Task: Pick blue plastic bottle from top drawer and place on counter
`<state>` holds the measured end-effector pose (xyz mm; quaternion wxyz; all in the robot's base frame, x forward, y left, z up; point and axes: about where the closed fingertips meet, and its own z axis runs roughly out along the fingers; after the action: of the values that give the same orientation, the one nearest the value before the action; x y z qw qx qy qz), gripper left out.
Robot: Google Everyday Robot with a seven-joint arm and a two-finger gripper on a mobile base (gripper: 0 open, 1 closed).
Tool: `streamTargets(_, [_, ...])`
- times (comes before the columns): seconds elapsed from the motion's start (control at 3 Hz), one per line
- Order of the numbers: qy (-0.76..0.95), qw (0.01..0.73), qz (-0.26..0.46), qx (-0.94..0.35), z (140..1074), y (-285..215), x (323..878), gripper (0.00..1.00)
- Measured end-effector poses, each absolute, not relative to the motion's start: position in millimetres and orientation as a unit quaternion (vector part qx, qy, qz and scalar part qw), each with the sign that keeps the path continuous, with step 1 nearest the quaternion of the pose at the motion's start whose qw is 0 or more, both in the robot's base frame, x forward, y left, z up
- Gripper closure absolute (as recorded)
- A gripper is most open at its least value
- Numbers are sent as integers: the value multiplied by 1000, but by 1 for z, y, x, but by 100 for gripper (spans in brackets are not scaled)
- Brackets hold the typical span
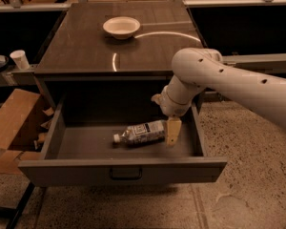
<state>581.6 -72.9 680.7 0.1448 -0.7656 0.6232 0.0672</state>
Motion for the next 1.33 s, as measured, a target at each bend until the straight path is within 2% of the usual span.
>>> streamTargets(1.0, [620,113,79,-772,619,-59,615,0])
streamTargets(1.33, [617,104,82,-776,608,-52,616,19])
